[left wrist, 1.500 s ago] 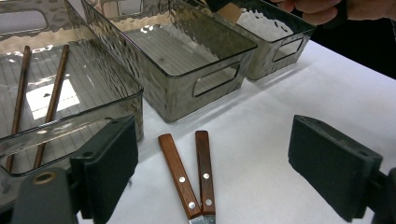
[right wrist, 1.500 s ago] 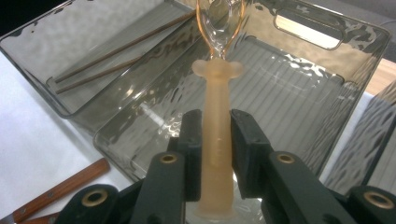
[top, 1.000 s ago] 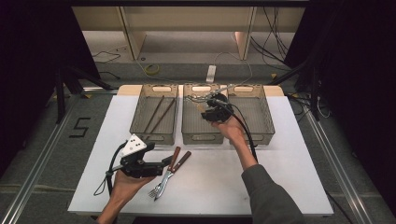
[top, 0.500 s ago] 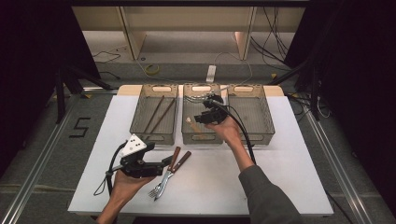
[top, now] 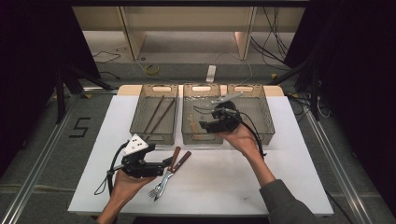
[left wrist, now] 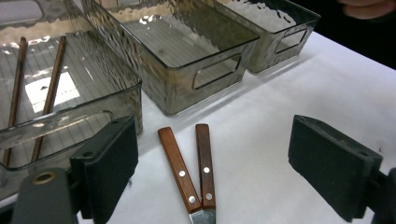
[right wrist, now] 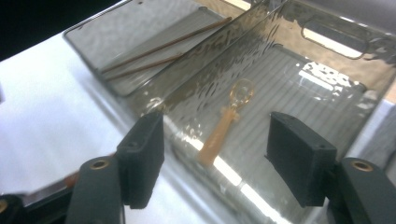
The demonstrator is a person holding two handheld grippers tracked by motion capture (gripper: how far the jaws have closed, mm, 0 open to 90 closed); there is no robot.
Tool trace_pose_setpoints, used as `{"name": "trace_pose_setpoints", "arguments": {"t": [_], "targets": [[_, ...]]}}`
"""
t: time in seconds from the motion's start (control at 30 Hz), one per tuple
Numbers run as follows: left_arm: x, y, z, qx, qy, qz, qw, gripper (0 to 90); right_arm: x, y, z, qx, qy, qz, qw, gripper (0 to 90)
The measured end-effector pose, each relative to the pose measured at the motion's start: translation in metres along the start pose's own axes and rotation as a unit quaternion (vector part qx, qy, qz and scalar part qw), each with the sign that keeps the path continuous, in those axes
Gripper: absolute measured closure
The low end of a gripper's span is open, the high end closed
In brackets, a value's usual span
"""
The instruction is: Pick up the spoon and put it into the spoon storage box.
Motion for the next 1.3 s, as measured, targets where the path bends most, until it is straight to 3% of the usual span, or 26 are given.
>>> {"name": "trace_pose_setpoints", "arguments": {"t": [0.13, 0.3, 0.47, 0.63, 1.0, 1.3], "targets": [[-0.003, -0.001, -0.004, -0.015, 0.007, 0.016, 0.9997, 15.6, 0.0, -0.022, 0.024, 0.014, 0.0, 0.011, 0.9998, 34.8], [-0.007, -0.002, -0.008, -0.033, 0.018, 0.033, 0.9987, 15.6, 0.003, -0.051, 0.045, 0.024, -0.001, 0.007, 0.9997, 34.4], [-0.012, -0.002, -0.012, -0.045, 0.024, 0.054, 0.9972, 15.7, 0.008, -0.078, 0.057, 0.032, -0.006, -0.005, 0.9995, 33.9], [-0.014, -0.003, -0.019, -0.073, 0.032, 0.06, 0.995, 15.7, 0.012, -0.103, 0.065, 0.04, -0.01, -0.021, 0.9989, 33.6], [-0.023, -0.003, -0.022, -0.097, 0.06, 0.082, 0.9901, 15.8, 0.019, -0.133, 0.08, 0.049, -0.016, -0.045, 0.9977, 32.5], [-0.025, 0.001, -0.027, -0.113, 0.072, 0.077, 0.9879, 16.0, 0.024, -0.145, 0.089, 0.06, -0.024, -0.067, 0.9957, 32.1]]}}
Point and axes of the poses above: each handheld gripper's, and its own axes: z roughly backward along the jaws, y roughly out of its top, x roughly to its right, the point moved 1 cm from there along -z, roughly forward along the jaws, and after that the axes turned 15 degrees about -y, right-handed, at the moved point
